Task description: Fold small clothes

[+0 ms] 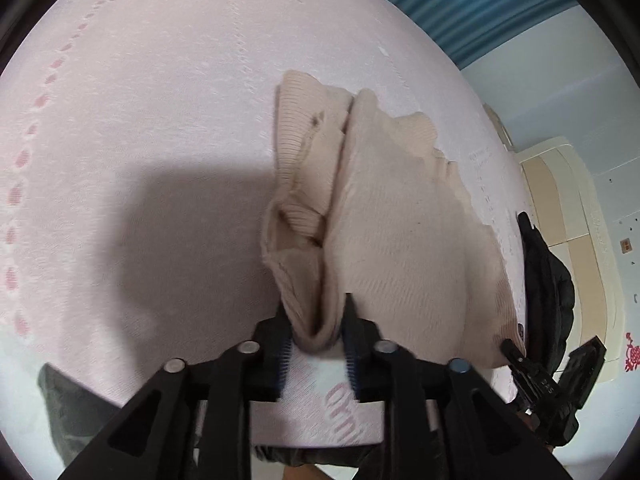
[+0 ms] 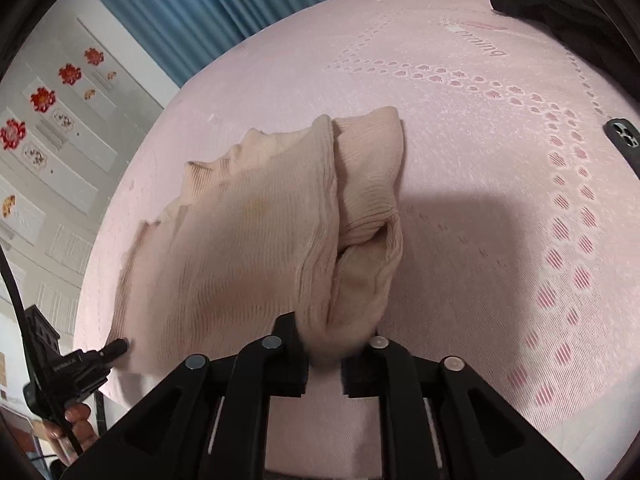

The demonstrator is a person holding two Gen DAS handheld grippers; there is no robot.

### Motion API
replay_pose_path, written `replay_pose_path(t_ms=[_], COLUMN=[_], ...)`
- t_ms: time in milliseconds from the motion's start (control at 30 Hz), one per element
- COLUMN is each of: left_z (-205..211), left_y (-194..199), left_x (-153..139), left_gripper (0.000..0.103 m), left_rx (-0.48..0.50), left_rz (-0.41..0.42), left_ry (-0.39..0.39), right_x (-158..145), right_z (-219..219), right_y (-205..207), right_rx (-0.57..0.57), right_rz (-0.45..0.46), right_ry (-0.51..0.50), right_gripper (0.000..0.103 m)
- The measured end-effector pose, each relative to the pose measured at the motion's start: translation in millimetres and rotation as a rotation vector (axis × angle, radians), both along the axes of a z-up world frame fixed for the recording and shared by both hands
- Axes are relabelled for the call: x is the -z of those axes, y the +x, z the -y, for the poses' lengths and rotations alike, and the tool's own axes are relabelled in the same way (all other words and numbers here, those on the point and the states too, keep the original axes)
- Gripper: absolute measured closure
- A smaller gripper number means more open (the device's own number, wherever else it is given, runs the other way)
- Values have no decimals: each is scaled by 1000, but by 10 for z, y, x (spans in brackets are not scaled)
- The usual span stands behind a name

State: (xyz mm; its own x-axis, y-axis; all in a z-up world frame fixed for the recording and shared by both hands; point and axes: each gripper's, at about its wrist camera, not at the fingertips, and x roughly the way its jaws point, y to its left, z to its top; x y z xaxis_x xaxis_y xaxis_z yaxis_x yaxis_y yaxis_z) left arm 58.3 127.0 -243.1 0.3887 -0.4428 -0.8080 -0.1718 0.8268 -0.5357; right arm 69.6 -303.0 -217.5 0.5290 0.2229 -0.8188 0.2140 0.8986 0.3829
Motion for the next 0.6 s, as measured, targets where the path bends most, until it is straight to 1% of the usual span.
replay_pose_path(t_ms=[67, 133, 200, 267, 433, 500, 600], left_z=[-42, -99, -140, -106, -6, 103, 243], left_y=[-36, -74, -44, 38, 338, 563, 890], left_x=[-71, -170, -285, -366, -550, -609, -598], left_gripper=[69, 61, 58, 56, 52, 47, 46], left_rx=[-4, -7, -7, 2, 45, 75, 91], left_rz=[23, 65, 104, 129, 191, 219, 229], left_ry=[25, 52, 81, 95, 165, 189, 220], right_x=[-118, -264, -367, -453, -536, -521, -465], right_z=[-19, -58, -63, -55, 16, 10, 17], right_y=[-91, -121, -106, -76, 223, 362, 625], right_rx=[-21, -39, -41, -37, -25, -31, -22], right_rz=[30, 67, 102, 131, 151, 154, 126], right_ry=[-46, -111, -155, -186, -165, -141, -141], right_gripper=[82, 75, 71, 70, 70, 70, 70])
